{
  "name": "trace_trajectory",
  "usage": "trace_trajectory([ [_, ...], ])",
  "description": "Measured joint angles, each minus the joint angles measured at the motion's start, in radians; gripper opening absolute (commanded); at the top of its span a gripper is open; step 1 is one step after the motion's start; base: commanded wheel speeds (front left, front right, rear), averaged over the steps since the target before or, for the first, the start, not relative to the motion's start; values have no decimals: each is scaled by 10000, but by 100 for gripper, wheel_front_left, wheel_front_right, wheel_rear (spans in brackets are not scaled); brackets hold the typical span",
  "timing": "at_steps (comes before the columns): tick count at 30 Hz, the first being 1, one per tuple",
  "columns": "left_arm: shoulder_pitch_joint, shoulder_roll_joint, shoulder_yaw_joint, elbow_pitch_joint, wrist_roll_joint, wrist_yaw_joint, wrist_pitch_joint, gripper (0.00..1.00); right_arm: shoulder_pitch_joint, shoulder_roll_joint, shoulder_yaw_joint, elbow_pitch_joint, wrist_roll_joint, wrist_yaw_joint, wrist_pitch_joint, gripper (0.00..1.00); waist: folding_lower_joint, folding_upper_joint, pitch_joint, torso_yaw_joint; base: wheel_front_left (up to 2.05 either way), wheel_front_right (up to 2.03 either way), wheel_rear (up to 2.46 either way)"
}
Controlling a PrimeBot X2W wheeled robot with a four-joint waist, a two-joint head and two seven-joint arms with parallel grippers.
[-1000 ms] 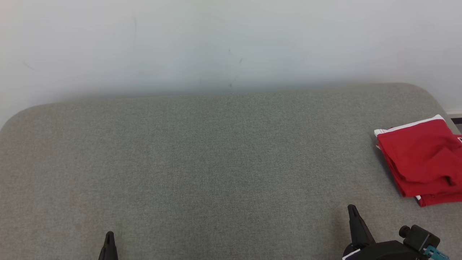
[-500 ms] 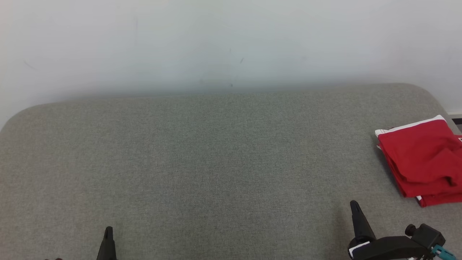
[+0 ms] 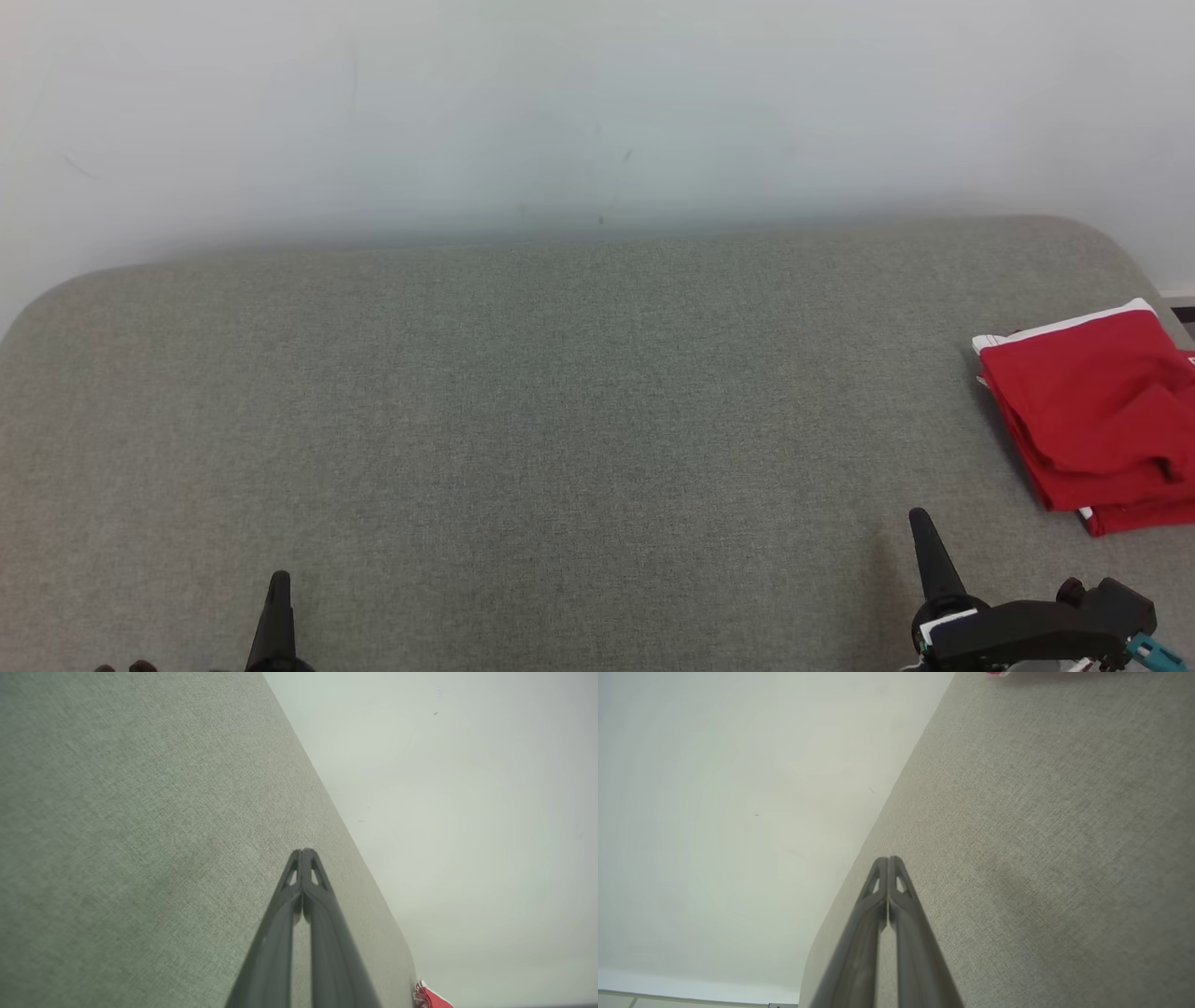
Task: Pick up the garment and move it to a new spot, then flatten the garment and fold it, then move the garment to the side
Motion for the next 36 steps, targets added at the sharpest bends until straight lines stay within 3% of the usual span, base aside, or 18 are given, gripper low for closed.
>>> trace_trajectory([
  [36, -471, 6, 309, -98, -3072, -265, 834, 0, -322, 2, -228, -111, 3369, 0, 669, 0, 0, 1, 8, 66, 0, 0, 0],
])
